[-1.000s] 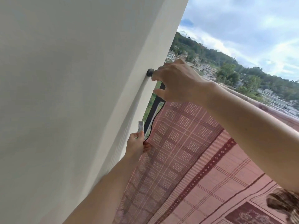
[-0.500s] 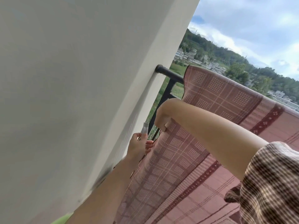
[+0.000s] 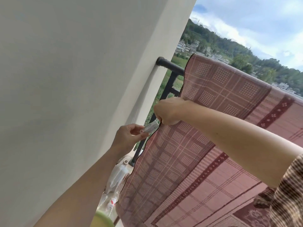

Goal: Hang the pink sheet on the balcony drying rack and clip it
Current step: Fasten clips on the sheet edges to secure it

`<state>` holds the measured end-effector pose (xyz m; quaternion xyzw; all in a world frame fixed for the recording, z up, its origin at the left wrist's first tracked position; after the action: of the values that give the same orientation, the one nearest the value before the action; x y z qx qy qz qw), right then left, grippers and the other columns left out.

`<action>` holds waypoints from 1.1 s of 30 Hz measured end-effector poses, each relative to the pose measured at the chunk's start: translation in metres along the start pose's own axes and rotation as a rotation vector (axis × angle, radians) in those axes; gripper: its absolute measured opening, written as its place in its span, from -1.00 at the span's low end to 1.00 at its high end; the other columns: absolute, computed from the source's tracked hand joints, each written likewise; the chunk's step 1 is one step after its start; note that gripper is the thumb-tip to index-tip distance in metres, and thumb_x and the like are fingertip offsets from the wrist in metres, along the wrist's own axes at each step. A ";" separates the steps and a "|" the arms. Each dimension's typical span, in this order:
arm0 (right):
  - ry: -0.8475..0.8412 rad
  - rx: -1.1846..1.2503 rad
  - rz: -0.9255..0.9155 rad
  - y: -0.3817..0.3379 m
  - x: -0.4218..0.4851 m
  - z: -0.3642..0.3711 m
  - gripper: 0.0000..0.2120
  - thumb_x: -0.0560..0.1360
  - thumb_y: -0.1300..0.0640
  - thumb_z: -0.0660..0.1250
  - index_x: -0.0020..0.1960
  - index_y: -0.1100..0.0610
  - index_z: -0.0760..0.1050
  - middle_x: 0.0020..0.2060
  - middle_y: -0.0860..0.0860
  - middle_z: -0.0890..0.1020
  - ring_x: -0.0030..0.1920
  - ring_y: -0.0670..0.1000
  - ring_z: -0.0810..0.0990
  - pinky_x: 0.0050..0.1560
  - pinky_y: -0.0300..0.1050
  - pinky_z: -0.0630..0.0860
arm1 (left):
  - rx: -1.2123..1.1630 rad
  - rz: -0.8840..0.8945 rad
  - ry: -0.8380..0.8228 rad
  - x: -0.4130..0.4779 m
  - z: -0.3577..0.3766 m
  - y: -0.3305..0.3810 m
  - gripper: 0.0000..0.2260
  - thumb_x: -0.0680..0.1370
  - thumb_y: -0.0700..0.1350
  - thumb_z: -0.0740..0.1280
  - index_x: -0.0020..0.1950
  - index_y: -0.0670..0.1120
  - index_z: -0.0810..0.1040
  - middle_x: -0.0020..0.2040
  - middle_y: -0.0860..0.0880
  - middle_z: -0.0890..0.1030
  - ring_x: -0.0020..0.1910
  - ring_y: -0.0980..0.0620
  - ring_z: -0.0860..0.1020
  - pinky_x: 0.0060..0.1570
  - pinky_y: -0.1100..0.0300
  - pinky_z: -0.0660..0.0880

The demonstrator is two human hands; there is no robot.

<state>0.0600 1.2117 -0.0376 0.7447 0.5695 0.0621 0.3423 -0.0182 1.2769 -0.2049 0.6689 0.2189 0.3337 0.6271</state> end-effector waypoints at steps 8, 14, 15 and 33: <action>0.059 0.012 -0.007 0.001 0.000 0.005 -0.67 0.42 0.35 0.23 -0.42 0.10 0.20 -0.44 -0.01 0.30 -0.43 0.03 0.29 -0.38 -0.11 0.31 | 0.089 0.041 -0.074 0.002 0.000 0.007 -0.85 0.34 -0.14 0.55 -0.13 -0.09 0.68 -0.29 0.05 0.69 -0.32 0.21 0.62 -0.26 0.44 0.48; 0.130 -0.018 -0.051 0.002 -0.002 0.009 -0.68 0.41 0.38 0.20 -0.43 0.11 0.22 -0.46 0.00 0.30 -0.40 0.06 0.31 -0.42 -0.13 0.27 | 0.415 0.111 -0.143 0.012 -0.005 0.012 -0.90 0.35 -0.10 0.54 -0.28 0.04 0.65 -0.33 -0.09 0.66 -0.36 0.07 0.48 -0.33 0.26 0.37; 0.143 -0.027 -0.058 0.002 -0.002 0.009 -0.68 0.41 0.38 0.20 -0.42 0.11 0.22 -0.47 0.00 0.30 -0.41 0.06 0.32 -0.43 -0.13 0.27 | 0.455 0.125 -0.155 0.014 -0.006 0.013 -0.87 0.35 -0.11 0.54 -0.31 0.06 0.62 -0.33 -0.12 0.65 -0.37 0.07 0.44 -0.35 0.26 0.33; 0.656 0.025 -0.192 -0.028 -0.059 0.062 -0.84 0.43 0.20 0.30 -0.03 0.11 0.60 -0.13 -0.03 0.60 -0.01 0.03 0.53 0.11 0.07 0.41 | 0.458 0.227 0.298 -0.042 0.022 0.013 -0.60 0.50 -0.20 0.34 0.33 -0.05 0.36 0.08 0.00 0.51 -0.04 0.02 0.51 -0.01 -0.01 0.54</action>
<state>0.0470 1.1349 -0.0827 0.6324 0.7174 0.2588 0.1360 -0.0321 1.2301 -0.1991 0.7568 0.3021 0.4382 0.3795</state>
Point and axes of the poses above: each hand's wrist, its own x-axis towards the middle knuckle, its own z-axis out of the palm, y = z × x, the point moved 2 cm from there along x, towards the middle knuckle
